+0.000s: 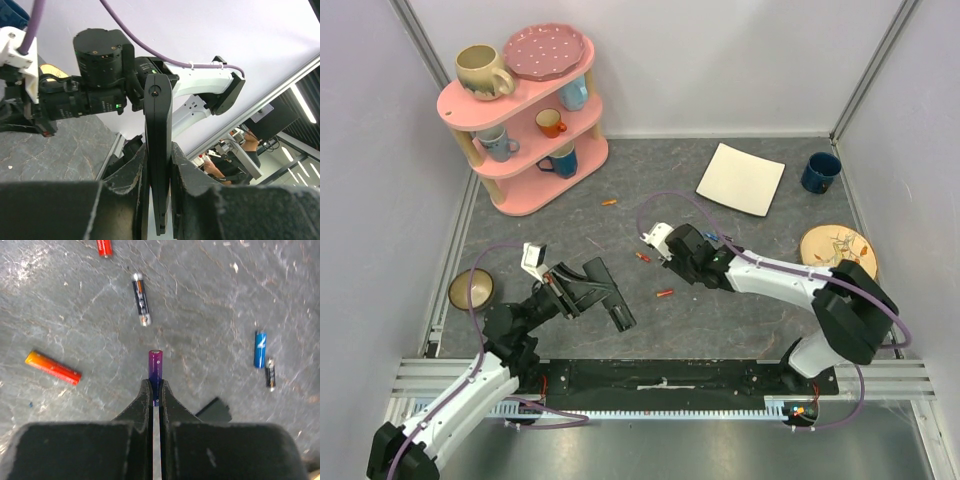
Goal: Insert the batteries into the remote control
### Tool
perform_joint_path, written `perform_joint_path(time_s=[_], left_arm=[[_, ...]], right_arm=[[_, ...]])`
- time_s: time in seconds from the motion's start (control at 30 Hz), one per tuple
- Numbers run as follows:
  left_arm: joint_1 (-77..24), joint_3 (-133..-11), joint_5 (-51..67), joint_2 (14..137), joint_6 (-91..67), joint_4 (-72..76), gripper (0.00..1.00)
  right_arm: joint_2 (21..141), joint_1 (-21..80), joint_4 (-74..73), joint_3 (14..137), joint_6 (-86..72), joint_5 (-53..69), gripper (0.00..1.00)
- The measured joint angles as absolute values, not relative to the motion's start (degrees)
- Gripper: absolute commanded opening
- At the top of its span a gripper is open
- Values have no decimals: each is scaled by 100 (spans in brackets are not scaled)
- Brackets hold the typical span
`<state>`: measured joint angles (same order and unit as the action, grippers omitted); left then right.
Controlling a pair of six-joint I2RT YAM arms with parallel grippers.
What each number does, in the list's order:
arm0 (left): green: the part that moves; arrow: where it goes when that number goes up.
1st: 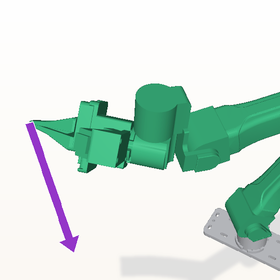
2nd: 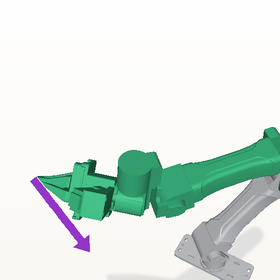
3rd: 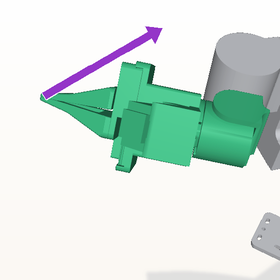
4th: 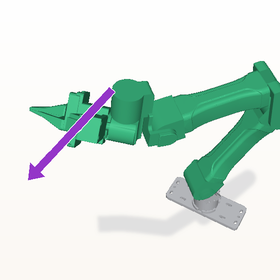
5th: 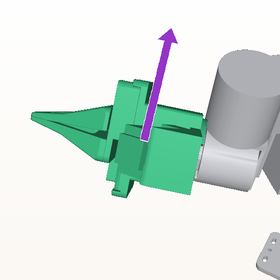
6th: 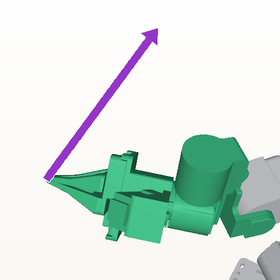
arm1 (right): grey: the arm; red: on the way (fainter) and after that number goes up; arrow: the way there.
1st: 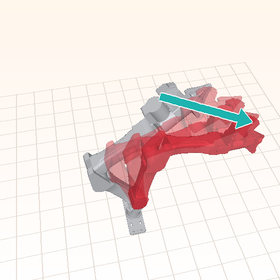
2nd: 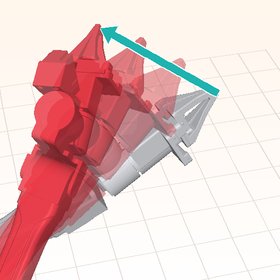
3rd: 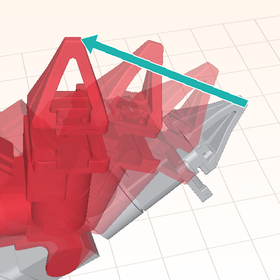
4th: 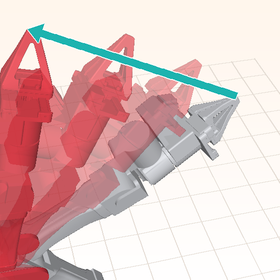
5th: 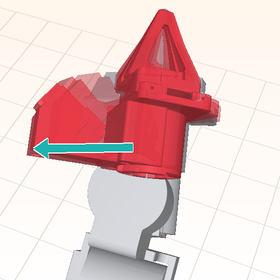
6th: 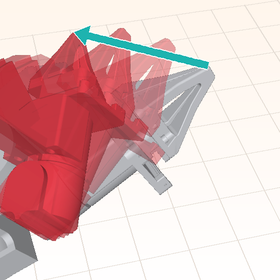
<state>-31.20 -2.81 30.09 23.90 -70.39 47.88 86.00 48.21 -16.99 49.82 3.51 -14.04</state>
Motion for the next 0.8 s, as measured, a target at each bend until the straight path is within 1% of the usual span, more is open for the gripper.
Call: perform_joint_path(time_s=[0.13, 0.27, 0.47, 0.7, 0.8], left_arm=[[-3120, -281, 3015, 2215, -7019, 4528, 2], [-3120, -281, 3015, 2119, -7008, 4416, 2], [-3120, -281, 3015, 2080, -6969, 4311, 2], [-3120, -281, 3015, 2257, -6934, 4331, 2], [-3120, -281, 3015, 2340, -6932, 4329, 2]], right_arm=[[9105, 4731, -1380, 5196, 989, -1251, 0], [9452, 4407, -1245, 5415, 1372, -921, 0], [9557, 3997, -1245, 5408, 1632, -652, 0], [9633, 3931, -1243, 5354, 1651, -475, 0], [9780, 3938, -1243, 5354, 1645, -475, 7]])
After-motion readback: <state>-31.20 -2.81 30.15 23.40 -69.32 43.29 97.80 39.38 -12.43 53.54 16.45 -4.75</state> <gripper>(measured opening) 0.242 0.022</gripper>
